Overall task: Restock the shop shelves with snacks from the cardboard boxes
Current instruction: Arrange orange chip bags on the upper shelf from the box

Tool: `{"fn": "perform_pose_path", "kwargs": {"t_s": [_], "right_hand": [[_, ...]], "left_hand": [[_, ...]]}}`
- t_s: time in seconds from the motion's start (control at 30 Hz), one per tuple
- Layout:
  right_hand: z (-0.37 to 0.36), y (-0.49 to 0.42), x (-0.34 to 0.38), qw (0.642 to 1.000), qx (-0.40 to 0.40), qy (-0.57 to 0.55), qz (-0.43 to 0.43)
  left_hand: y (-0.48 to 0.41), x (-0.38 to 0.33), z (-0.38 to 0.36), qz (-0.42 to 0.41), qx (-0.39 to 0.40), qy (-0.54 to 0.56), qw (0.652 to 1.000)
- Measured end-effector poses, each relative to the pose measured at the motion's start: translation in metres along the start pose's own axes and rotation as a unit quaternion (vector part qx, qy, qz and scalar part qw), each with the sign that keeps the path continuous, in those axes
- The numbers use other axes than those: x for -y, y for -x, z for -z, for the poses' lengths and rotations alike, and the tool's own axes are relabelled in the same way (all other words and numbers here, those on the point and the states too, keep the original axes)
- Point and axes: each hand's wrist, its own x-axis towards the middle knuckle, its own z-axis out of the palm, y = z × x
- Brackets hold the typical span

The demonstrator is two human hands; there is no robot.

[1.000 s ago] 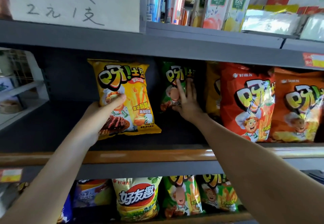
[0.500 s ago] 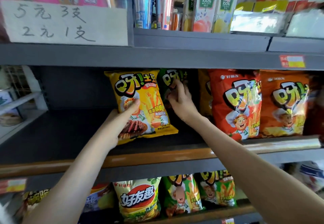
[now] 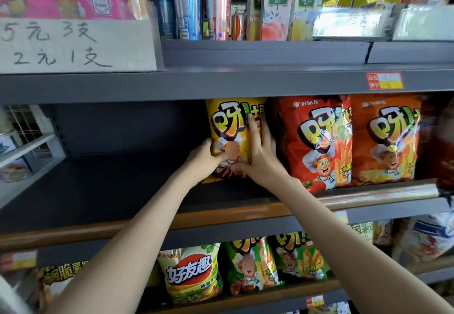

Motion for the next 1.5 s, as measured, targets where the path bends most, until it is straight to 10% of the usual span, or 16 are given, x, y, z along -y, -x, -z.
{"fn": "perform_pose_path", "kwargs": {"t_s": [0.4,0.63,0.83,1.2,1.5], "right_hand": [[0.006,0.012,0.013,0.996,0.022,0.087,-0.006],[-0.005,0.117,0.069,0.994,-0.062,0.032,0.081],[-0.068,0.223,0.087,0.984,0.135,-0.022,0.117],[-0.245,0.334,0.027,0.821,0.569,-0.035,0.013],[-0.434,0.472,-0.092,0.735,0.673,0.083,-0.015]], "left_hand": [[0.028,-0.008,-0.005,0.028,-0.087,-0.153,0.984],[0.176,0.006,0.001,-0.087,-0.200,0.027,0.976],[0.297,0.099,-0.027,0.113,-0.227,0.125,0.959],[0.460,0.278,-0.137,0.594,-0.248,0.131,0.754],[0.556,0.452,-0.285,0.670,-0.321,0.232,0.628]]}}
